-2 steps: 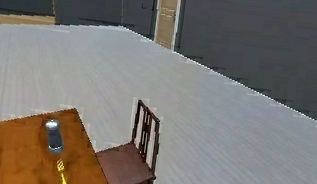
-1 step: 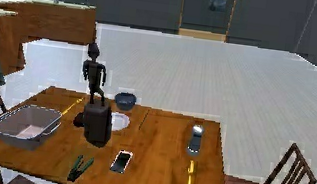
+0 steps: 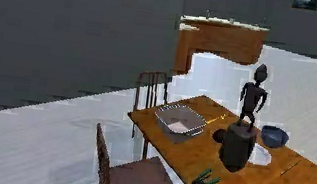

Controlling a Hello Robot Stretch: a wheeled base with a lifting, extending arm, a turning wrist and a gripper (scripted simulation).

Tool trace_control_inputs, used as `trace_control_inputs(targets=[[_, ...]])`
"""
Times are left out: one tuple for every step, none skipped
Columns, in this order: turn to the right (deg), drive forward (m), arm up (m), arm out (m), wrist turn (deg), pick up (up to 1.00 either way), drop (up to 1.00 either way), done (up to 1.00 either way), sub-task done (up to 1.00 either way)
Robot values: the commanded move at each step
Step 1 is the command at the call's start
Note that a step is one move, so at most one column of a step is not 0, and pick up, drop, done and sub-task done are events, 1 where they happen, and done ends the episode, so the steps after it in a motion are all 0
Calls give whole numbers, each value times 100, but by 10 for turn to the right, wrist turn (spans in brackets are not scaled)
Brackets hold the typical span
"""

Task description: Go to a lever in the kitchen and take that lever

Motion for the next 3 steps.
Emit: trace_control_inputs(targets=[[-450, 0, 0, 0, 0, 0, 0, 0, 0], [-210, 0, 0, 0, 0, 0, 0, 0, 0], [-30, 0, 0, 0, 0, 0, 0, 0, 0]])
